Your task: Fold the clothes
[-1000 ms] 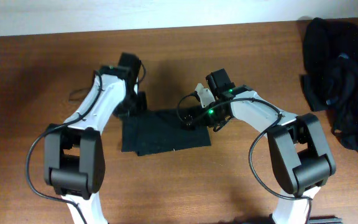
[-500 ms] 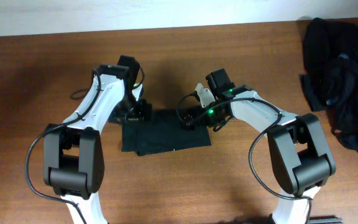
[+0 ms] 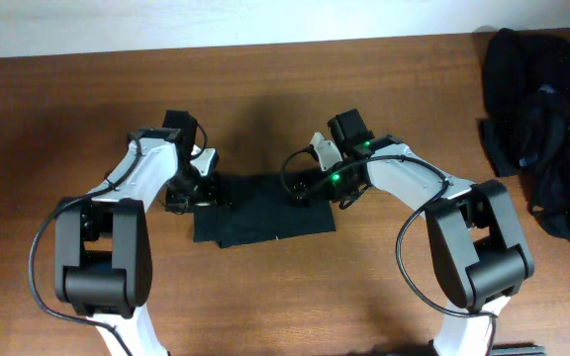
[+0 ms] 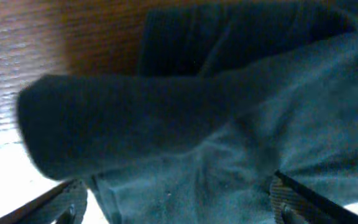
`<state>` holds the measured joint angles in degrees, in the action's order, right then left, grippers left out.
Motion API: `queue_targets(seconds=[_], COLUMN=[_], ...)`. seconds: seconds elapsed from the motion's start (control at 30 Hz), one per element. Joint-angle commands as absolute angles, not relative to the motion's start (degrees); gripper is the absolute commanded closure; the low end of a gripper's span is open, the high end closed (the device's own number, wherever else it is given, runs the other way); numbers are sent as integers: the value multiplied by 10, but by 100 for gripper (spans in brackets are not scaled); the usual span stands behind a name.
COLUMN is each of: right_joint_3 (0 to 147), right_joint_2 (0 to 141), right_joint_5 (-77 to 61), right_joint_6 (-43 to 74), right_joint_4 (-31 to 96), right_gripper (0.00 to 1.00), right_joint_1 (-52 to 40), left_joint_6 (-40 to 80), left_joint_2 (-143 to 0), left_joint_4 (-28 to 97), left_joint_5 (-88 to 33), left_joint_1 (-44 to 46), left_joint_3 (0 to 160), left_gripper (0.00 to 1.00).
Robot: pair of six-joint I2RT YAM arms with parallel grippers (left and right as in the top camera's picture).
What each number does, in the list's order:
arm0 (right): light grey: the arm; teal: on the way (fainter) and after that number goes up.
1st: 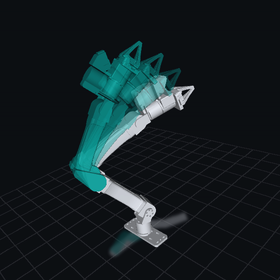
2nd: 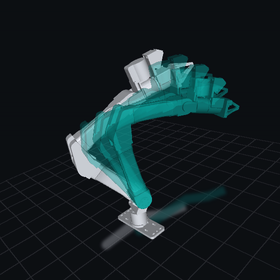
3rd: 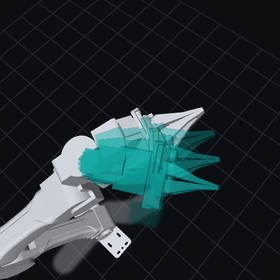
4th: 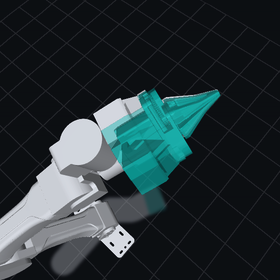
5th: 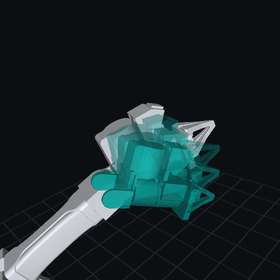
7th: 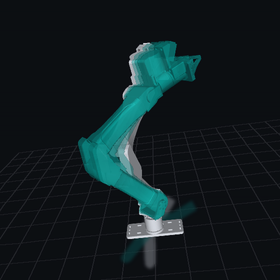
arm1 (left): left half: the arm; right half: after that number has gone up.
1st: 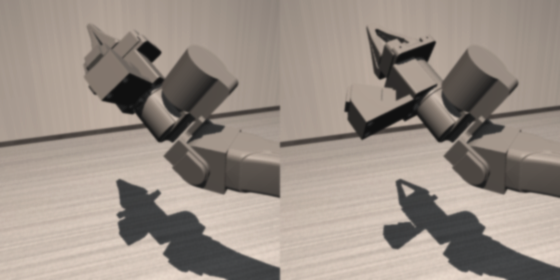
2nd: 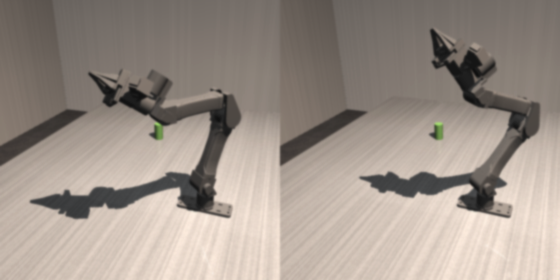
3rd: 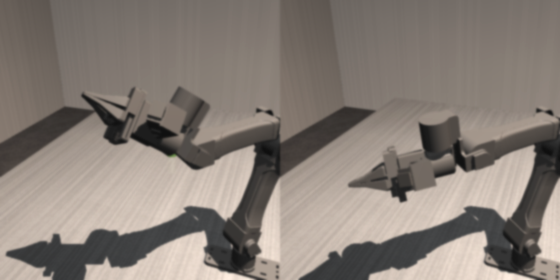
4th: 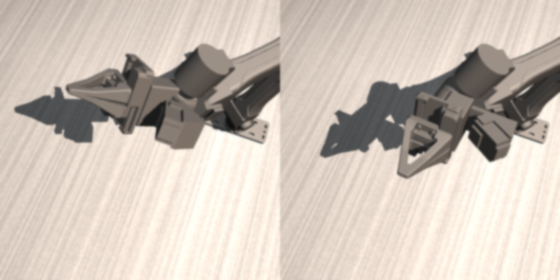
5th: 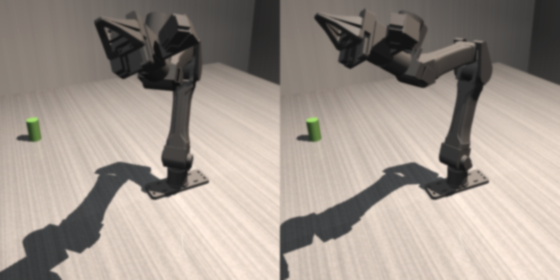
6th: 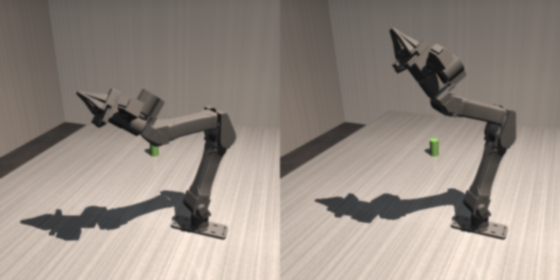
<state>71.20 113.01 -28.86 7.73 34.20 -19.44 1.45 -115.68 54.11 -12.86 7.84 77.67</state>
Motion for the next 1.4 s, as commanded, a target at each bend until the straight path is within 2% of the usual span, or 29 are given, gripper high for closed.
queue_targets(seconds=[0.0,0.07,0.47,0.53,0.57,0.63,0.87,0.93,1.0,1.23,1.3,1.37], right_joint_3=[703,703,703,703,703,703,703,703,703,703,703,703], right_joint_2=[1163,1163,1163,1163,1163,1163,1163,1163,1163,1163,1163,1163], right_joint_5=[-278,-279,-279,-279,-279,-279,-279,-279,-279,-279,-279,-278], right_joint_6=[78,78,78,78,78,78,78,78,78,78,78,78], right_joint_4=[346,346,346,346,346,345,344,345,345,339,338,338], right_gripper=[1,1,1,1,1,1,1,1,1,0,0,0], right_joint_1=[-198,-198,-199,-199,-199,-199,-199,-199,-199,-198,-198,-198], left_joint_6=[-2,5,6,6,6,6,4,4,4,4,4,4], left_joint_2=[-1171,-1171,-1174,-1174,-1174,-1174,-1174,-1174,-1174,-1174,-1174,-1174], left_joint_4=[517,504,480,480,480,479,469,467,467,454,452,451], left_joint_5=[-148,-157,-208,-213,-213,-221,-221,-221,-221,-195,-196,-195], left_joint_1=[95,103,119,119,119,122,140,142,142,142,142,142], left_joint_3=[739,728,690,690,689,687,674,673,673,673,673,673], left_gripper=[5,1,1,8,18,28,29,39,59,62,71,72])
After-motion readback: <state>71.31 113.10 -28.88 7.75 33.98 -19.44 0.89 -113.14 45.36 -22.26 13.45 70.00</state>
